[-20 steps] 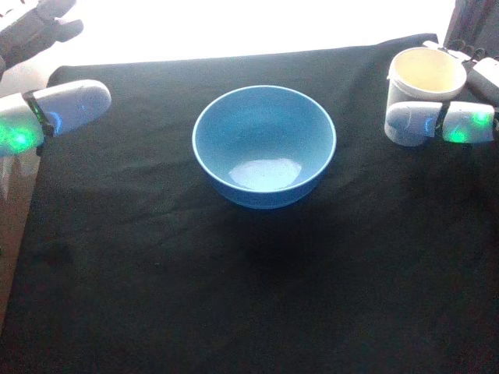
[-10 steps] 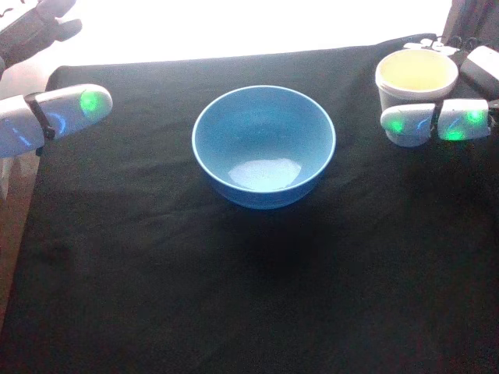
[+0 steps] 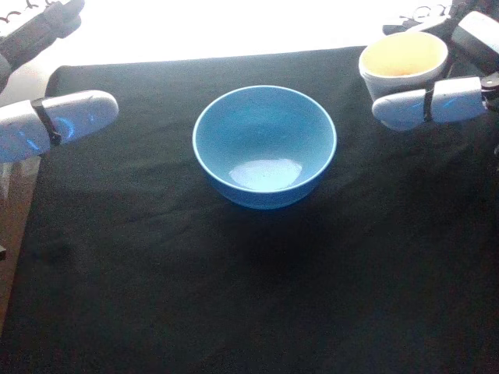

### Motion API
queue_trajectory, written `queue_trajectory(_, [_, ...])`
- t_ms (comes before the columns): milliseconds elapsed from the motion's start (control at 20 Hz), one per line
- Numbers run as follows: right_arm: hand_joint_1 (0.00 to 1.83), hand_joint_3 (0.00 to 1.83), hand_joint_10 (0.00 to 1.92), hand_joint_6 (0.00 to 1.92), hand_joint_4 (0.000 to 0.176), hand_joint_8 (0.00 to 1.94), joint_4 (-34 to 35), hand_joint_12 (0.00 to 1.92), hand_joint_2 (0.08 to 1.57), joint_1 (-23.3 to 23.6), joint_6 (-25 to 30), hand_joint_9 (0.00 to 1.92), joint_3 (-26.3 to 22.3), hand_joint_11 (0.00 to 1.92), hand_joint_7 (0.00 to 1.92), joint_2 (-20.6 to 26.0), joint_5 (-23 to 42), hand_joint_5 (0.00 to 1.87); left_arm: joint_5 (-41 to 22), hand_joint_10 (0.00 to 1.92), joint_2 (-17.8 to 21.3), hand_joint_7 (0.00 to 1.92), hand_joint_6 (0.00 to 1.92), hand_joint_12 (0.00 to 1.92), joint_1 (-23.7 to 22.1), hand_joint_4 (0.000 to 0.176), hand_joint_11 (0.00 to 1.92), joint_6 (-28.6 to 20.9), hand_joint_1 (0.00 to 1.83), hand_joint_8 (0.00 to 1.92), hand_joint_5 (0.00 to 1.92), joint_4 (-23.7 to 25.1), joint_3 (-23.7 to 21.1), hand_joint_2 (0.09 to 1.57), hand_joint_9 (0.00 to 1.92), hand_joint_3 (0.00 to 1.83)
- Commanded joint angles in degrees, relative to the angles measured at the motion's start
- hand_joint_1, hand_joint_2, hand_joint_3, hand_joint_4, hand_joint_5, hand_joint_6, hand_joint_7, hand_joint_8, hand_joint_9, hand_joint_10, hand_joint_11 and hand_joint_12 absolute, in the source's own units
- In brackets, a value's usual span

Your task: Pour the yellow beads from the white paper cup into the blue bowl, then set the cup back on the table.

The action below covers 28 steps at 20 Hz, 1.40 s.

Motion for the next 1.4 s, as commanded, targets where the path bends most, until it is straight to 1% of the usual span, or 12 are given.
queue_trajectory(0, [0.99, 0.0, 0.0, 0.24, 0.094, 0.0, 1.3, 0.47, 0.95, 0.8, 0.6, 0.27, 0.0, 0.0, 0.48, 0.2, 6.5, 1.02, -6.7, 0.0, -0.1, 0.21, 0.01, 0.0, -0.5, 0.025, 0.0, -0.5, 0.5, 0.0, 0.19, -0.3, 0.4, 0.86, 0.08, 0.0])
queue_trajectory(150, [0.95, 0.0, 0.01, 0.01, 0.045, 0.01, -0.1, 0.41, 0.95, 1.4, 0.6, 0.33, -0.3, 0.0, 0.57, 0.7, 6.5, 1.0, -6.6, 0.01, -0.3, 0.32, 0.0, 0.01, -0.5, 0.024, 0.01, -0.5, 0.48, 0.01, 0.18, -0.2, 0.4, 0.85, 0.14, 0.0])
queue_trajectory(300, [0.95, 0.0, 0.01, 0.0, 0.003, 0.0, -2.1, 0.78, 0.97, 2.6, 0.6, 0.47, -0.6, 0.0, 0.67, 1.0, 6.4, 1.0, -6.4, 0.0, -0.4, 0.33, 0.0, 0.0, -0.5, 0.0, 0.0, -0.5, 0.47, 0.01, 0.15, -0.1, 0.6, 0.86, 0.14, 0.0])
queue_trajectory(350, [1.04, 0.01, 0.0, 0.56, 0.141, 0.01, -2.5, 0.89, 1.02, 3.0, 0.6, 0.53, -0.6, 0.0, 0.72, 1.0, 6.4, 1.11, -6.4, 0.01, -0.4, 0.31, 0.0, 0.0, -0.5, 0.002, 0.0, -0.5, 0.47, 0.0, 0.15, 0.0, 0.6, 0.86, 0.16, 0.0])
queue_trajectory(400, [1.05, 0.0, 0.0, 0.76, 0.169, 0.0, -3.2, 0.91, 1.05, 3.5, 0.6, 0.54, -0.7, 0.0, 0.75, 1.1, 6.4, 1.09, -6.3, 0.01, -0.4, 0.32, 0.0, 0.01, -0.5, 0.003, 0.01, -0.5, 0.48, 0.0, 0.15, 0.0, 0.7, 0.86, 0.17, 0.0])
queue_trajectory(700, [1.04, 0.0, 0.01, 0.86, 0.176, 0.0, -9.1, 0.9, 1.07, 7.8, 0.6, 0.69, -0.8, 0.31, 0.83, 1.1, 4.8, 1.05, -6.1, 0.02, -0.5, 0.32, 0.01, 0.06, -0.6, 0.0, 0.12, -0.6, 0.49, 0.01, 0.18, 0.2, 0.8, 0.88, 0.21, 0.0])
queue_trajectory(900, [1.07, 0.0, 0.01, 0.86, 0.102, 0.01, -13.3, 0.93, 1.08, 11.2, 0.6, 0.74, -1.0, 0.28, 0.87, 1.1, 3.1, 1.05, -6.1, 0.01, -0.6, 0.36, 0.0, 0.1, -0.6, 0.0, 0.13, -0.6, 0.49, 0.0, 0.17, 0.3, 0.9, 0.9, 0.27, 0.0])
queue_trajectory(1000, [1.07, 0.0, 0.01, 0.87, 0.097, 0.01, -15.6, 0.95, 1.08, 12.9, 0.6, 0.76, -1.1, 0.3, 0.88, 1.1, 2.0, 1.05, -6.1, 0.01, -0.6, 0.36, 0.01, 0.1, -0.6, 0.0, 0.12, -0.6, 0.49, 0.0, 0.18, 0.3, 0.9, 0.9, 0.27, 0.0])
queue_trajectory(1100, [1.07, 0.0, 0.01, 0.93, 0.045, 0.0, -18.6, 0.9, 1.09, 14.8, 0.6, 0.79, -1.3, 0.41, 0.89, 1.1, 0.5, 1.01, -6.1, 0.01, -0.6, 0.36, 0.0, 0.1, -0.6, 0.0, 0.12, -0.6, 0.48, 0.0, 0.17, 0.4, 0.9, 0.89, 0.28, 0.0])
queue_trajectory(1150, [1.04, 0.0, 0.0, 0.96, 0.129, 0.0, -19.4, 0.94, 1.1, 15.2, 0.6, 0.79, -1.3, 0.4, 0.89, 1.1, 0.1, 0.99, -6.0, 0.01, -0.6, 0.35, 0.0, 0.11, -0.7, 0.0, 0.13, -0.6, 0.49, 0.0, 0.17, 0.4, 0.9, 0.89, 0.28, 0.0])
queue_trajectory(1300, [1.01, 0.0, 0.02, 1.0, 0.172, 0.01, -21.3, 1.09, 1.11, 16.1, 0.6, 0.89, -1.4, 0.46, 0.95, 1.1, -0.8, 0.96, -5.4, 0.01, -0.8, 0.36, 0.0, 0.11, -1.4, 0.0, 0.12, -0.6, 0.48, 0.0, 0.18, 1.1, 1.1, 0.87, 0.29, 0.0])
queue_trajectory(1350, [1.05, 0.0, 0.03, 1.02, 0.048, 0.01, -22.2, 1.11, 1.12, 16.6, 0.6, 0.94, -1.5, 0.48, 0.98, 1.1, -1.6, 0.96, -5.2, 0.01, -0.9, 0.41, 0.0, 0.11, -1.6, 0.0, 0.12, -0.6, 0.46, 0.02, 0.18, 1.3, 1.2, 0.88, 0.28, 0.0])
